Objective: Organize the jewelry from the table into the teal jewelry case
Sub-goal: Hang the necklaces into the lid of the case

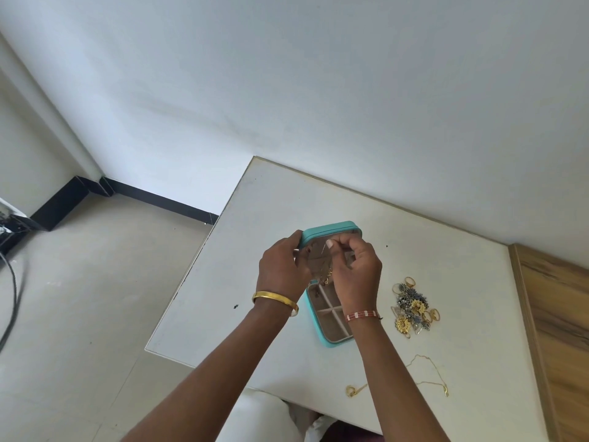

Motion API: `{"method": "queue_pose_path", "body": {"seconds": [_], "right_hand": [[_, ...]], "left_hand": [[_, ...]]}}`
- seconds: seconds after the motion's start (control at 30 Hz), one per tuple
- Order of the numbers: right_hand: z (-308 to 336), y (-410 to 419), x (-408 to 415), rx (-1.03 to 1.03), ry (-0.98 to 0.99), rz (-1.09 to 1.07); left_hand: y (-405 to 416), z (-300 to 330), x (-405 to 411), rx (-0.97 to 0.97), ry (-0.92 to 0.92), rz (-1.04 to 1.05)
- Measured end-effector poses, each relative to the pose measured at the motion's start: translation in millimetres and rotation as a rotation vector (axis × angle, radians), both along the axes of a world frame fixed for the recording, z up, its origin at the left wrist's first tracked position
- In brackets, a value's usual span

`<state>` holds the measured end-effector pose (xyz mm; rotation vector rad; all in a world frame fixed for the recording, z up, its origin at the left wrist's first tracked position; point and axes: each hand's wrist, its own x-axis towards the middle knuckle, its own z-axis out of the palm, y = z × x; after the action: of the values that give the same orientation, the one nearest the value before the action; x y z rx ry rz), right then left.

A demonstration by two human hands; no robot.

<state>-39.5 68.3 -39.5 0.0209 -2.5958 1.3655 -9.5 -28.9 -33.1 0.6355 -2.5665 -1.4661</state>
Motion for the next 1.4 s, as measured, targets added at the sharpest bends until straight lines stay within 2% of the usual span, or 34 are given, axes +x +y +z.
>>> {"method": "queue_pose_path", "body": {"seconds": [0.33, 0.63, 0.87, 1.17, 1.4], "right_hand": [[-10, -7, -7, 0.179, 0.26, -0.079], [-3, -1, -15, -0.089, -0.067, -0.135], [-1, -1, -20, -0.182, -0.166, -0.166], [-4, 9, -17, -0.063, -0.147, -0.116], [-4, 23, 5, 0.077, 0.007, -0.088]], "left_hand": [[1, 0, 1, 0.001, -0.018, -0.003], [-2, -2, 1, -0.005, -0.022, -0.009], [-3, 0, 2, -0.003, -0.018, -0.001], [-2, 1, 4, 0.007, -0.013, -0.007], [-3, 2, 5, 0.033, -0.003, 0.007]]}}
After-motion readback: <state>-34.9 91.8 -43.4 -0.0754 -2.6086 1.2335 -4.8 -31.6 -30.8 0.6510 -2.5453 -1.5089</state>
